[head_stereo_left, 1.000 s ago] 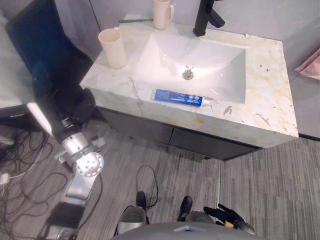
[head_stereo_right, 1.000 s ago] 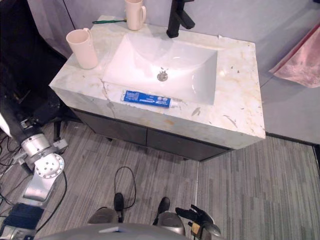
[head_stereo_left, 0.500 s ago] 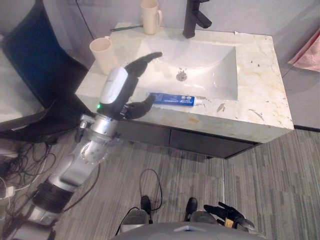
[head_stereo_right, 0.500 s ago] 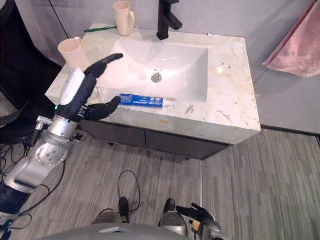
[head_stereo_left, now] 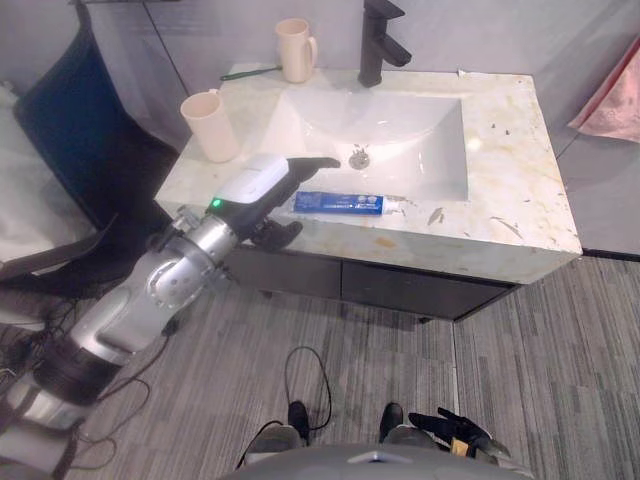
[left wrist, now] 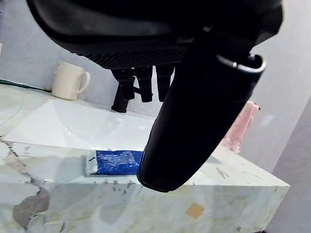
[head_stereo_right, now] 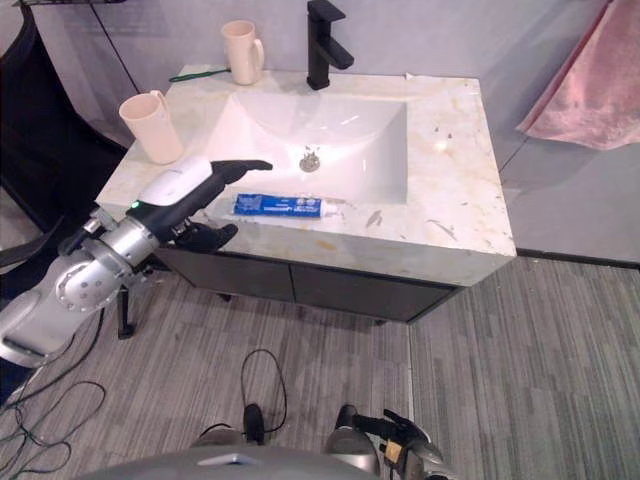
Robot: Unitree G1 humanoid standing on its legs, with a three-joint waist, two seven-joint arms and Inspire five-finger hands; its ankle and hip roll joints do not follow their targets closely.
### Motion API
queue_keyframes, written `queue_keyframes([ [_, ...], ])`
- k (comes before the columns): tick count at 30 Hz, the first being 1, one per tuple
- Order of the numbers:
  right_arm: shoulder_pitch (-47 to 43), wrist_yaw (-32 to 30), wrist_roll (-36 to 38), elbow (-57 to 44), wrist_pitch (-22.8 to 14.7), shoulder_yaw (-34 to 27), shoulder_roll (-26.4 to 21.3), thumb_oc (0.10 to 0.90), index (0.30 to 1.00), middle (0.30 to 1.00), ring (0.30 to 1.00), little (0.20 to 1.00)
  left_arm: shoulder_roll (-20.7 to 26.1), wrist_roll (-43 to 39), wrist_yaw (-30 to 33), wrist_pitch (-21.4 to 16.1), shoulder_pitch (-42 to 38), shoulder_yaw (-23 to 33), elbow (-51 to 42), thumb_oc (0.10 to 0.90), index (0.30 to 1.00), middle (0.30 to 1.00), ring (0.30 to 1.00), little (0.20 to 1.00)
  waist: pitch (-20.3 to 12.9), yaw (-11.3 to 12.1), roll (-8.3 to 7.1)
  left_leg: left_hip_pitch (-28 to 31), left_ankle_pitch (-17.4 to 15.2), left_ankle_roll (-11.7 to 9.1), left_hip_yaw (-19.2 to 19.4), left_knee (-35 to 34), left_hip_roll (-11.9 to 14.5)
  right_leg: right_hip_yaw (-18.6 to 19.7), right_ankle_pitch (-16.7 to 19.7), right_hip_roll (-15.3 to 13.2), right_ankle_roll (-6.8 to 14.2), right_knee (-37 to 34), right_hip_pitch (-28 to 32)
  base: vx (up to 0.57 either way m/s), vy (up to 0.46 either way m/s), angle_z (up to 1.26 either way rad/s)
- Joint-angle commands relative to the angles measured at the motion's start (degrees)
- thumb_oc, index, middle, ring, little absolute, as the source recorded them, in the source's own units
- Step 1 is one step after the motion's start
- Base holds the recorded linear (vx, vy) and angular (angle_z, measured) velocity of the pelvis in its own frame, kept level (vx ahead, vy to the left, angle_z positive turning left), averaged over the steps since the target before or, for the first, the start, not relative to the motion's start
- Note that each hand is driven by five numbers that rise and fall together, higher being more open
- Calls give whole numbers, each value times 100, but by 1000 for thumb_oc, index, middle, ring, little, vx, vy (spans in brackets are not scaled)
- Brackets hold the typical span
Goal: Organize the bathroom.
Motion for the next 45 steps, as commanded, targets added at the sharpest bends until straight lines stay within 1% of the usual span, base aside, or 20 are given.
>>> queue_keyframes([
  [1,-13,-24,-55,275,71,71,-291,800,900,900,900,900,47,-250,264,-83,-1285,-16,-161,800,900,900,900,900,-216,-118,201,48,-555,-249,19,229,-451,135,-632,294,514,199,-106,40,-5,-4],
  [6,43,-45,-11,314,57,62,-296,800,900,900,900,900,124,-317,240,104,-1587,-180,-2,800,900,900,900,900,-221,-200,224,33,-568,-251,59,267,-461,185,-645,307,504,189,-109,32,-3,-5],
  [10,78,-36,27,284,80,28,-334,800,900,900,900,900,151,-372,-79,264,-1791,-328,177,800,900,900,900,900,-212,-264,232,-7,-587,-256,111,339,-461,200,-658,306,493,209,-128,37,-4,-4],
  [12,59,-45,40,253,105,24,-353,800,900,900,900,900,157,-376,-249,424,-1908,-465,236,800,900,900,900,900,-203,-290,239,-42,-591,-260,112,381,-463,217,-670,310,478,225,-146,32,0,-6],
  [14,45,-49,48,227,110,32,-378,800,900,900,900,900,135,-310,-473,764,-1992,-584,307,800,900,900,900,900,-185,-313,244,-64,-604,-260,132,413,-466,220,-681,310,465,225,-149,16,2,-3],
  [17,21,-64,66,188,145,34,-397,800,900,900,900,900,132,-268,-549,828,-2037,-680,414,800,900,900,900,900,-170,-322,241,-94,-606,-261,124,452,-474,220,-682,307,457,224,-149,13,-2,-1],
  [26,51,-90,121,111,143,65,-420,800,900,900,900,900,53,-26,-355,818,-2144,-807,644,800,900,900,900,900,-150,-346,234,-190,-622,-270,142,555,-492,190,-715,286,422,257,-166,41,-1,-1],
  [27,62,-74,109,103,142,59,-425,800,900,900,900,900,51,84,-348,847,-2187,-832,681,800,900,900,900,900,-145,-363,229,-201,-627,-265,147,570,-496,197,-724,287,414,264,-170,46,-2,0],
  [30,81,-75,116,58,165,69,-436,800,900,900,900,900,61,85,-395,925,-2256,-870,760,800,900,900,900,900,-127,-388,218,-232,-639,-268,163,615,-491,206,-743,286,402,288,-185,43,-5,0],
  [34,97,-89,112,44,172,61,-451,800,900,900,900,900,68,10,-464,913,-2316,-951,862,800,900,900,900,900,-109,-407,230,-290,-645,-274,169,681,-502,213,-756,278,384,309,-207,42,8,0],
  [37,108,-74,103,44,174,54,-472,800,900,900,900,900,15,11,-509,997,-2400,-1022,895,800,900,900,900,900,-99,-436,239,-329,-653,-272,179,724,-512,220,-771,270,369,329,-228,40,8,0],
  [45,146,-89,123,-7,166,102,-490,800,900,900,900,900,-54,93,-389,1107,-2651,-1197,1048,800,900,900,900,900,-76,-519,280,-409,-679,-282,223,844,-536,231,-816,249,338,383,-258,37,5,-1],
])
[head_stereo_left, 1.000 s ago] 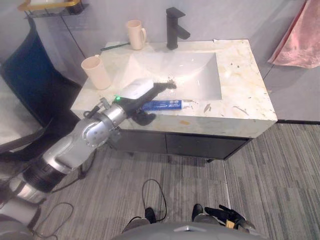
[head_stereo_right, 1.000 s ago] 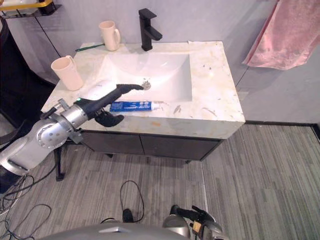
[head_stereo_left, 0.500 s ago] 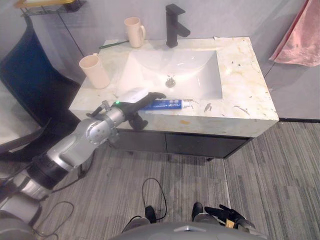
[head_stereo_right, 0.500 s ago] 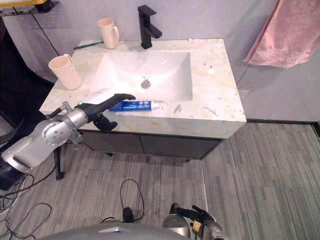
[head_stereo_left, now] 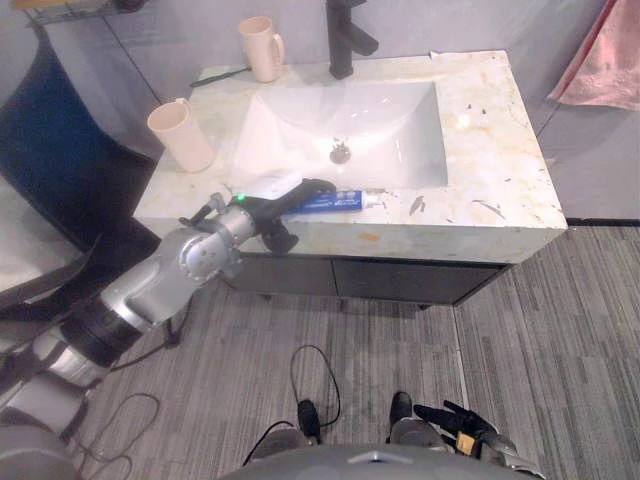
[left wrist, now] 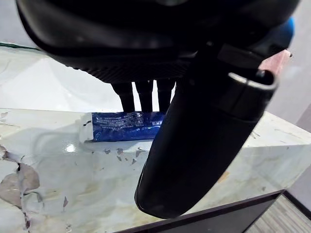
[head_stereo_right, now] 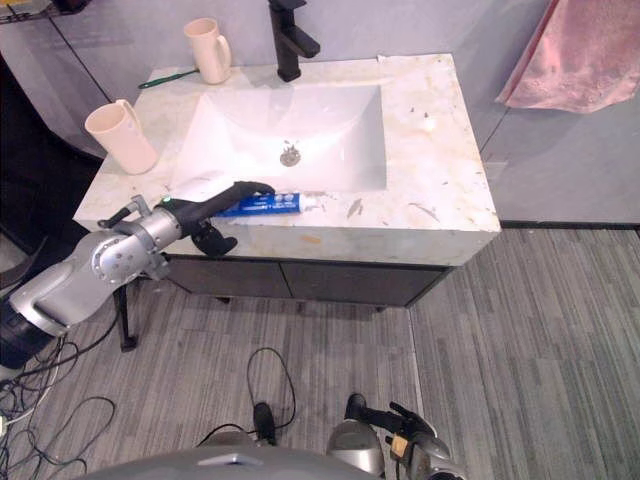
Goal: Organize the bathroom.
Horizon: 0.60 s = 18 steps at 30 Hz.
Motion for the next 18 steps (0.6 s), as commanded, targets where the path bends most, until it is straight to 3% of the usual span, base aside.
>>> queue_keyframes([
  [1,143,-41,2,253,101,68,-322,800,900,900,900,900,-83,219,366,-71,-1368,154,313,800,900,900,900,900,-154,-169,-6,-320,-676,-271,91,864,-541,71,-843,246,302,401,-68,0,0,0],
  [7,133,-32,-63,261,98,54,-374,800,900,900,900,900,-80,328,312,-11,-1460,80,422,800,900,900,900,900,-143,-183,-1,-388,-696,-280,115,971,-547,49,-882,222,271,453,-67,27,15,-3],
  [8,129,-26,-84,272,97,52,-382,800,900,900,900,900,-84,380,302,-6,-1469,74,436,778,867,867,867,867,-144,-183,-3,-393,-700,-280,122,981,-546,44,-884,217,268,452,-63,33,16,0],
  [9,124,-44,-100,254,121,58,-390,800,900,900,900,900,-73,425,293,2,-1470,74,430,800,900,900,900,900,-140,-177,-8,-410,-706,-283,126,1006,-549,39,-886,208,265,446,-55,0,0,0],
  [18,137,15,-153,291,99,41,-427,800,900,900,900,900,53,323,294,106,-1541,118,381,800,900,900,900,900,-142,-123,-19,-499,-715,-296,94,1115,-580,-12,-897,182,248,445,-27,0,0,0],
])
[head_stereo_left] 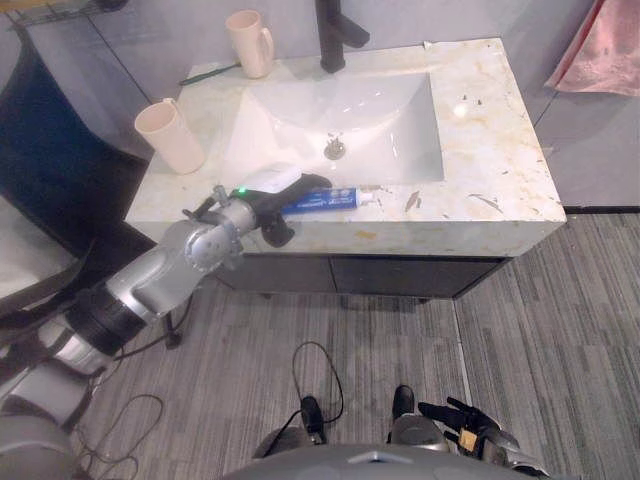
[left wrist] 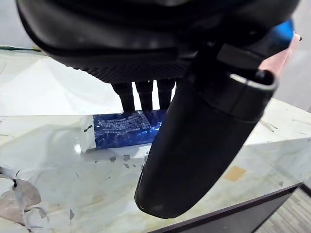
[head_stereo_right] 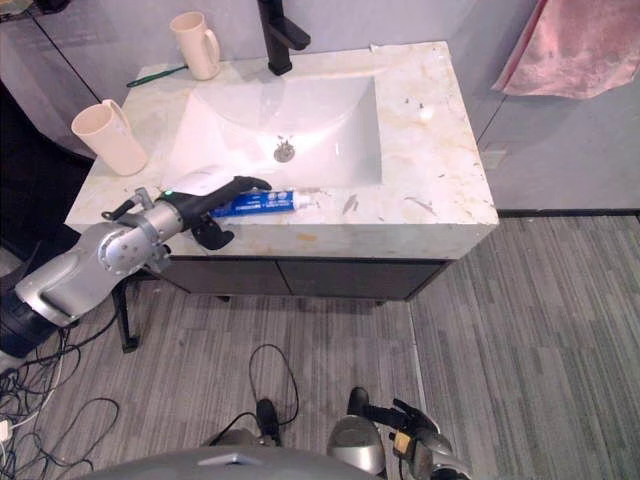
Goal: Organize the bathroom.
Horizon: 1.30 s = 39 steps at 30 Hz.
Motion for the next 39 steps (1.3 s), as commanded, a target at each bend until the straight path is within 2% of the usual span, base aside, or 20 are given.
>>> queue_keyframes([
  [1,180,31,-110,259,101,47,-295,800,900,900,900,900,94,192,241,9,-1186,370,106,800,900,900,900,900,-258,-89,-123,-507,-717,-296,47,1130,-579,-40,-896,186,249,448,8,0,0,0],
  [16,73,-37,-16,309,147,103,-237,800,900,900,900,900,261,-584,-91,284,-1086,804,-53,800,900,900,900,900,-291,94,-118,-532,-705,-294,-17,1165,-602,-157,-926,145,238,457,90,-11,4,4],
  [23,48,13,-80,360,181,128,-237,800,900,900,900,900,335,-1101,-58,159,-1261,796,131,800,900,900,900,900,-328,93,-151,-512,-711,-297,17,1170,-572,-157,-936,160,225,462,104,0,0,0],
  [39,60,14,-78,423,167,202,-191,800,900,900,900,900,278,-1335,127,86,-1376,794,162,800,900,900,900,900,-363,80,-195,-481,-711,-309,42,1154,-546,-128,-921,192,216,407,130,0,0,0],
])
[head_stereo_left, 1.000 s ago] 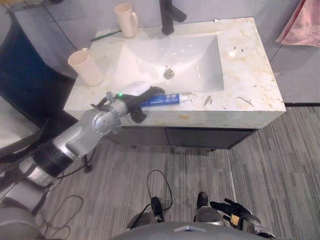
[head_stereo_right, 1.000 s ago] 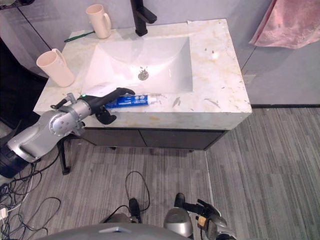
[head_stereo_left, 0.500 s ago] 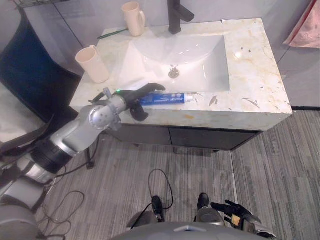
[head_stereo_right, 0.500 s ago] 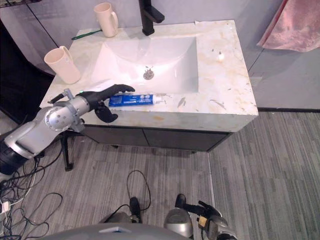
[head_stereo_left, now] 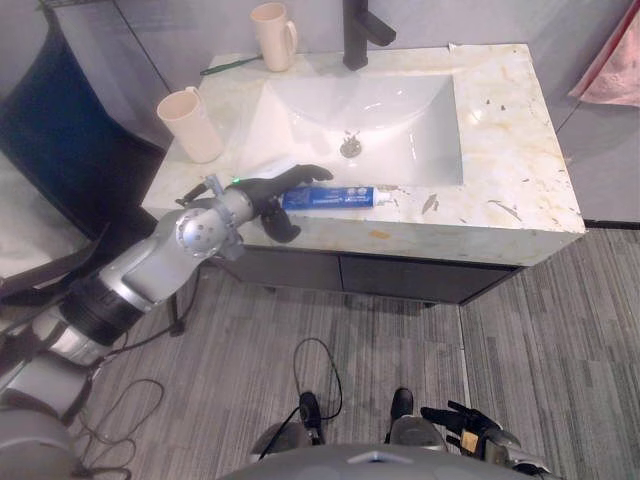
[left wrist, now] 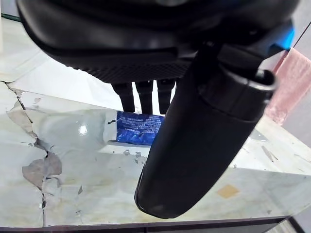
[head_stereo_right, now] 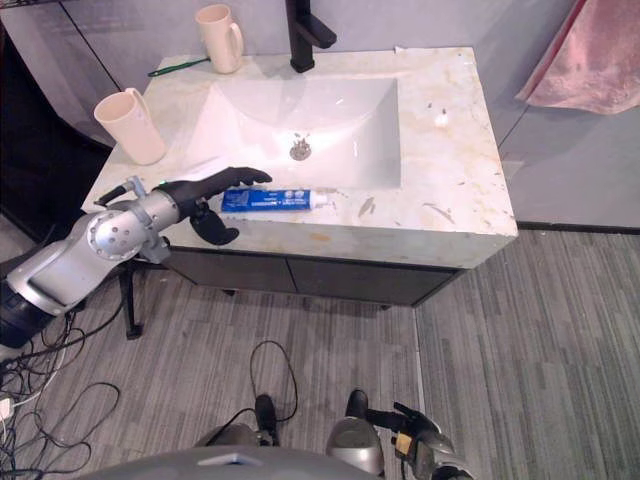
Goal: Organize the bathroom.
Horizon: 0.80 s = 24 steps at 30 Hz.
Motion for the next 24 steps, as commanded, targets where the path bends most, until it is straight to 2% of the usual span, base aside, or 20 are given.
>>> queue_keyframes([
  [1,137,1,-68,312,21,90,-143,800,900,900,900,900,248,-73,447,-306,-1186,596,195,800,900,900,900,900,-377,-77,-44,-411,-712,-313,151,994,-481,27,-928,272,207,374,36,0,0,0],
  [11,118,48,-55,391,-22,86,-159,800,900,900,900,900,277,-297,662,-504,-1235,743,83,800,900,900,900,900,-376,-38,-85,-462,-732,-328,164,1081,-457,6,-951,268,178,384,56,0,0,0],
  [24,112,63,-39,409,-7,116,-157,800,900,900,900,900,194,-360,734,-423,-1180,790,26,800,900,900,900,900,-378,-42,-76,-476,-721,-336,172,1082,-447,-2,-965,265,165,389,64,0,0,0],
])
